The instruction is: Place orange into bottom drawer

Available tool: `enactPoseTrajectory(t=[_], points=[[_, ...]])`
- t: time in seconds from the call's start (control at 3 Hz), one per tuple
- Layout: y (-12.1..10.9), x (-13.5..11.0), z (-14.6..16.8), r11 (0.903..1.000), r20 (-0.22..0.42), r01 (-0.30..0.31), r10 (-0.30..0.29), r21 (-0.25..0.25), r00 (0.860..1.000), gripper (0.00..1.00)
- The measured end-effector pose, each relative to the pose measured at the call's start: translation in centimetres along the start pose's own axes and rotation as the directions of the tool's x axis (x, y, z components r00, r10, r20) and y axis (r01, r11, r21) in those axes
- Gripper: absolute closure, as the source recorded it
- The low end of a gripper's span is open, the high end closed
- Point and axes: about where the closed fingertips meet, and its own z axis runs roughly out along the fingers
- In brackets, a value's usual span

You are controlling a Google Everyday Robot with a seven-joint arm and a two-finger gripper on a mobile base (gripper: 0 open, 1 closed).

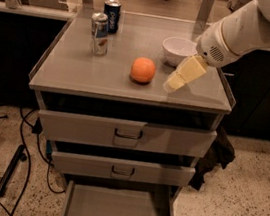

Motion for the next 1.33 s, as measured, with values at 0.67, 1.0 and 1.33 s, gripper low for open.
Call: enactPoseTrajectory(t=[0.67,1.0,1.33], points=[[0.3,1.9,1.3,0.9967,0.002,-0.064,0.064,-0.050,0.998,0.00],[0.9,2.3,3.1,0.9899,0.039,-0.104,0.109,-0.095,0.993,0.00],[1.3,1.6,4.9,0.9848,0.099,-0.122,0.135,-0.123,0.986,0.00]])
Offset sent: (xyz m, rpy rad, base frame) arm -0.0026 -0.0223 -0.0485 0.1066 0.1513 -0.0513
